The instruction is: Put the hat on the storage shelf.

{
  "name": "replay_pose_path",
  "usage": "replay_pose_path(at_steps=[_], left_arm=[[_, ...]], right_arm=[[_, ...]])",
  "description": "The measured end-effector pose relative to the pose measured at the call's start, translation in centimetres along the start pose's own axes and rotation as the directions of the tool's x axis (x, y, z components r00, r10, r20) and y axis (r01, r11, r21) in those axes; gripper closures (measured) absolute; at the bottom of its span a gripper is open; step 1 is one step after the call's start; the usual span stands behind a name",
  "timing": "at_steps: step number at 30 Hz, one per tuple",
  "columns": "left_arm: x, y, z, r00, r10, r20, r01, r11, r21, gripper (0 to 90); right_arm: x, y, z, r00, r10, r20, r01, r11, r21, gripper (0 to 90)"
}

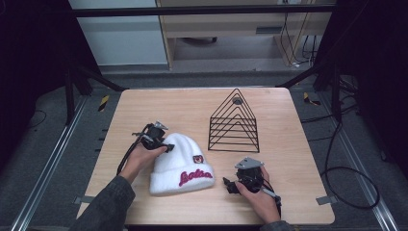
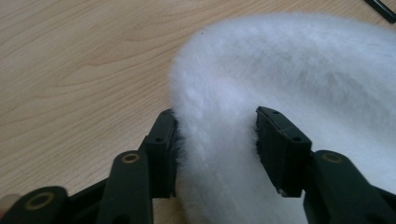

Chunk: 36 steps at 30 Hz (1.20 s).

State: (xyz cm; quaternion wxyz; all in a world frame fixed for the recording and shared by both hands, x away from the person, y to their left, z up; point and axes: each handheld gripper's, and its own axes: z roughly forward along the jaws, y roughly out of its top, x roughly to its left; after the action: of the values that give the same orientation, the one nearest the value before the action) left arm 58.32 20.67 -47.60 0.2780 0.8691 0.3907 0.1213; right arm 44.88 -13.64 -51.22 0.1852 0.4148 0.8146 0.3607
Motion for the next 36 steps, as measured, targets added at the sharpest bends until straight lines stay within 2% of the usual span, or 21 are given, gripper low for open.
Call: replay_pose_path(at_steps=[3,5,8,11,14,17,19,20,21,26,29,36], left_arm=[[-0.1,0.1,0.0,1.0,0.009,0.002,-0.009,0.9999,0.013,57.2],[-0.2,0.1,0.0,1.0,-0.001,0.008,0.001,1.0,0.008,62.8],[-0.5,0.2,-0.1,0.9997,0.018,0.015,-0.018,0.9997,0.017,73.0],[-0.8,0.3,-0.2,0.9995,0.028,0.011,-0.028,0.9994,0.018,79.2],[-1.1,0.3,-0.5,0.9992,0.031,-0.023,-0.031,0.9995,-0.01,81.4],[-1.5,0.3,-1.1,0.9986,0.036,-0.04,-0.038,0.9982,-0.047,82.0],[-1.9,0.4,-1.8,0.9982,0.043,-0.042,-0.046,0.996,-0.076,82.2],[-2.3,0.5,-2.8,0.9974,0.058,-0.043,-0.062,0.9928,-0.102,82.3],[-2.3,0.5,-2.8,0.9974,0.058,-0.043,-0.062,0.9928,-0.102,82.4],[-3.6,0.8,-5.7,0.9937,0.103,-0.044,-0.109,0.9805,-0.163,82.5],[-4.7,0.9,-7.4,0.9902,0.131,-0.047,-0.138,0.9678,-0.21,82.5],[-6.9,1.3,-10.6,0.9778,0.2,-0.064,-0.21,0.9388,-0.273,82.7]], right_arm=[[0.0,0.0,0.0,1.0,0.001,0.001,-0.001,1.0,0.001,10.5],[0.0,0.0,0.0,1.0,0.0,0.001,0.0,1.0,0.001,10.5],[0.0,0.0,0.0,1.0,0.0,0.0,0.0,1.0,0.0,10.5],[0.0,0.0,0.0,1.0,0.001,0.0,-0.001,1.0,0.0,10.5],[0.0,0.0,0.0,1.0,0.0,0.0,0.0,1.0,0.0,10.5],[0.0,0.0,0.0,1.0,0.001,0.0,-0.001,1.0,0.0,10.5],[0.0,0.0,0.0,1.0,0.0,0.0,0.0,1.0,0.0,10.5],[0.0,0.0,0.0,1.0,0.0,0.0,0.0,1.0,0.0,10.5],[0.0,0.0,0.0,1.0,0.0,0.0,0.0,1.0,0.0,10.5],[0.0,0.0,0.0,1.0,0.0,0.0,0.0,1.0,0.0,10.5],[0.0,0.0,0.0,1.0,0.002,0.0,-0.002,1.0,0.0,10.5],[0.0,0.0,0.0,1.0,0.0,0.0,0.0,1.0,0.0,10.4]])
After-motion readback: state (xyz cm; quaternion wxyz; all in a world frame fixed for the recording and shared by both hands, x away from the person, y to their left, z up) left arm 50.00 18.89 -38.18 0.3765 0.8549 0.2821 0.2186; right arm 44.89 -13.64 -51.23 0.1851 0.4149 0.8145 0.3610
